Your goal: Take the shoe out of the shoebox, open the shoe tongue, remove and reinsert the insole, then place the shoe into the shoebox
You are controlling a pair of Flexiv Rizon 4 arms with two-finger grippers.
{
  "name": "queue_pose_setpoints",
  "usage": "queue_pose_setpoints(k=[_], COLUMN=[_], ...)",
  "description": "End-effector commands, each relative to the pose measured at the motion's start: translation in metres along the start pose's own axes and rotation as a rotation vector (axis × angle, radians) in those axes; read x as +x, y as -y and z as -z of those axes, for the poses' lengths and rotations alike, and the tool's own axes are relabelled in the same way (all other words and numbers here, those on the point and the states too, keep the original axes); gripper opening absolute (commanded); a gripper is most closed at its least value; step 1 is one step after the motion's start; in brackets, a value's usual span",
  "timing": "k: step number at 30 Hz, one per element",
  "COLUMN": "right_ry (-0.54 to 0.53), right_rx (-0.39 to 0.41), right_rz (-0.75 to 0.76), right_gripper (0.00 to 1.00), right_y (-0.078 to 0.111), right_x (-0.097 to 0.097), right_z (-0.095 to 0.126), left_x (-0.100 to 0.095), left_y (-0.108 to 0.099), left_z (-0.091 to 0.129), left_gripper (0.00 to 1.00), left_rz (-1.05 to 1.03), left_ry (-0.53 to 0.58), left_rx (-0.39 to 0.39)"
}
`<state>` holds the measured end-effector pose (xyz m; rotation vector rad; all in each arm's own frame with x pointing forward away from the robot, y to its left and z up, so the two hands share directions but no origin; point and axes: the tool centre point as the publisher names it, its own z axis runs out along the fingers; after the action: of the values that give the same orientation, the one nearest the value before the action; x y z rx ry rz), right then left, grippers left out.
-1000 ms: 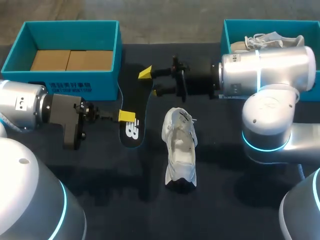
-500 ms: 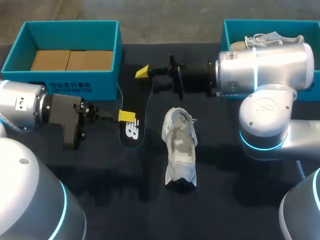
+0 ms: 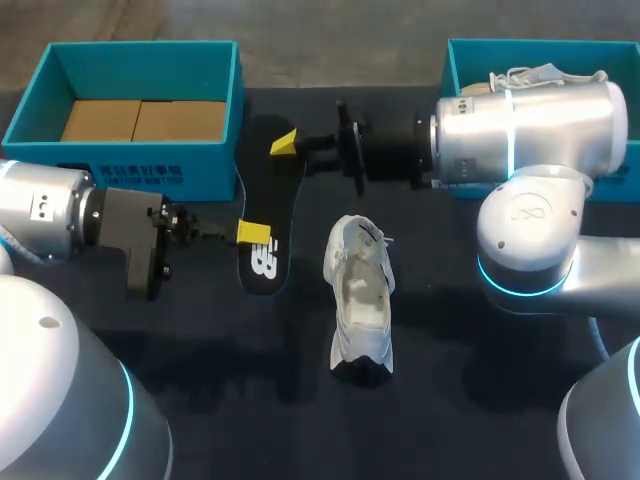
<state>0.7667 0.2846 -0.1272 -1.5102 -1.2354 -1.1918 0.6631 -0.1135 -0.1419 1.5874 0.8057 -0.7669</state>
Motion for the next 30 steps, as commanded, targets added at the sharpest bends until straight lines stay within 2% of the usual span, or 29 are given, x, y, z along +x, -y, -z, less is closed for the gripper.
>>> queue_pose_setpoints(k=[1,8,12,16,21,25,30], right_ry=[0.001,-0.005,-0.006,-0.005,-0.002,-0.006,-0.008], right_rx=[-0.012,-0.027,-0.031,-0.031,-0.030,-0.027,-0.024], right_rz=[-0.004,-0.005,-0.004,-0.007,-0.009,-0.008,-0.008], right_gripper=[0.15,0.18,0.15,0.05,0.06,0.00,0.00], right_y=[0.0011,-0.0007,-0.0003,0.0004,0.0012,0.0016,0.0014], right_x=[-0.0003,0.0001,0.0010,0.0013,0.0013,0.0017,0.0016], right_z=[0.0004,0.0064,0.0087,0.0098,0.0101,0.0102,0.0092], left_x=[0.0004,0.0004,0.0004,0.0004,0.0004,0.0004,0.0004], left_y=[0.0007,0.0007,0.0007,0.0007,0.0007,0.0007,0.0007], left_z=[-0.0016,-0.0016,-0.0016,-0.0016,-0.0016,-0.0016,-0.0016], left_gripper=[0.00,0.00,0.00,0.00,0.00,0.00,0.00], left_rz=[-0.003,-0.003,-0.003,-0.003,-0.003,-0.003,-0.003], left_ry=[0.000,0.000,0.000,0.000,0.000,0.000,0.000], left_rx=[-0.004,-0.004,-0.004,-0.004,-0.004,-0.004,-0.004])
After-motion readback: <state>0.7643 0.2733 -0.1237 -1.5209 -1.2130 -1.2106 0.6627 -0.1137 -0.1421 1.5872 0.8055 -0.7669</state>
